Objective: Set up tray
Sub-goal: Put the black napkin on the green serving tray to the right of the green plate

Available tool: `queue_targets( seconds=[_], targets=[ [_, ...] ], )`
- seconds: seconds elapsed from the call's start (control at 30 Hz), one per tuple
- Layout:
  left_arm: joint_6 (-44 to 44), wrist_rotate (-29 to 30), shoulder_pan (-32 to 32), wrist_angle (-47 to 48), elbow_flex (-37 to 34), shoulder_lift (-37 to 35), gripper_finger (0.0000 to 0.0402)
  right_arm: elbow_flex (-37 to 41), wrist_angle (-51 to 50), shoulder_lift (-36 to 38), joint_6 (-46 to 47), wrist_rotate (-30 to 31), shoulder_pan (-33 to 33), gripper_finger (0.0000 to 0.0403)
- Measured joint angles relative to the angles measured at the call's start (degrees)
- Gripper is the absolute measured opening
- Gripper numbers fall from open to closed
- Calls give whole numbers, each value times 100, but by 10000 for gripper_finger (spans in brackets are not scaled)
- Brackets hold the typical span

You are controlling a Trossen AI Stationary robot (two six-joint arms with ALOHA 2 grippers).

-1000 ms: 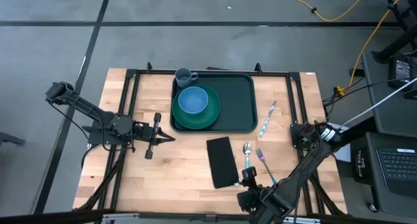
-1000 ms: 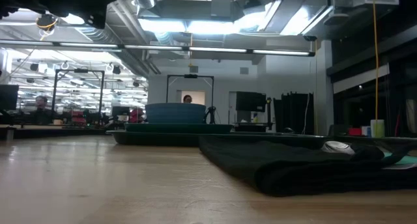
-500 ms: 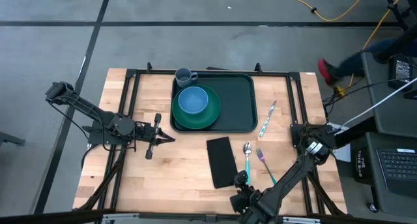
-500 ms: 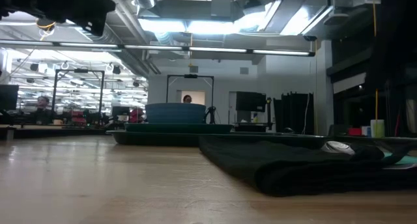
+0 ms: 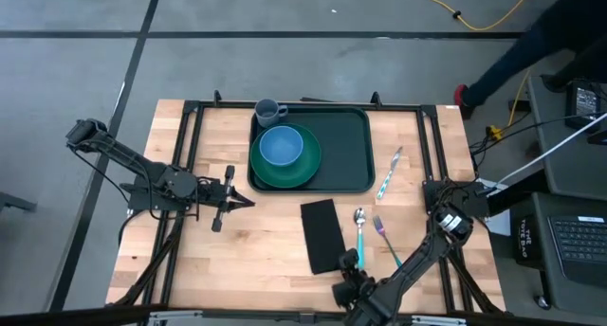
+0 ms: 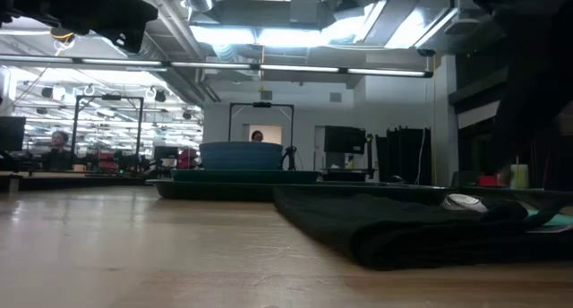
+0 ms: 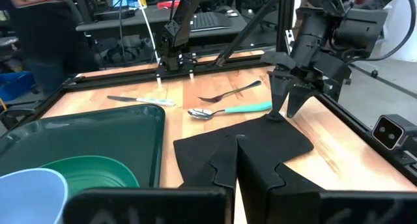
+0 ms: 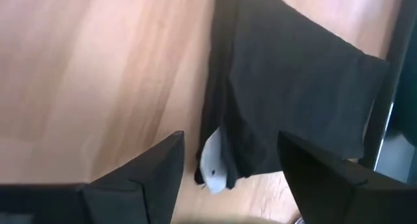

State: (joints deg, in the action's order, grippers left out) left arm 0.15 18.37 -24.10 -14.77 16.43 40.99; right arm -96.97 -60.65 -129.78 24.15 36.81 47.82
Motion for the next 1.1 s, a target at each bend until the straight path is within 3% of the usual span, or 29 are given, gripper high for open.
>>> queue_targets(
  seconds=[0.47,0.8,1.1],
  targets=[
    [4,0,0,140,0,2,5,274,62,16,311,-153,-91,248],
    [4,-1,0,180,0,2,2,413,49,27,373,104,-195,248],
    [6,-2,0,180,0,2,2,439,287,35,-509,-393,-430,247]
  ],
)
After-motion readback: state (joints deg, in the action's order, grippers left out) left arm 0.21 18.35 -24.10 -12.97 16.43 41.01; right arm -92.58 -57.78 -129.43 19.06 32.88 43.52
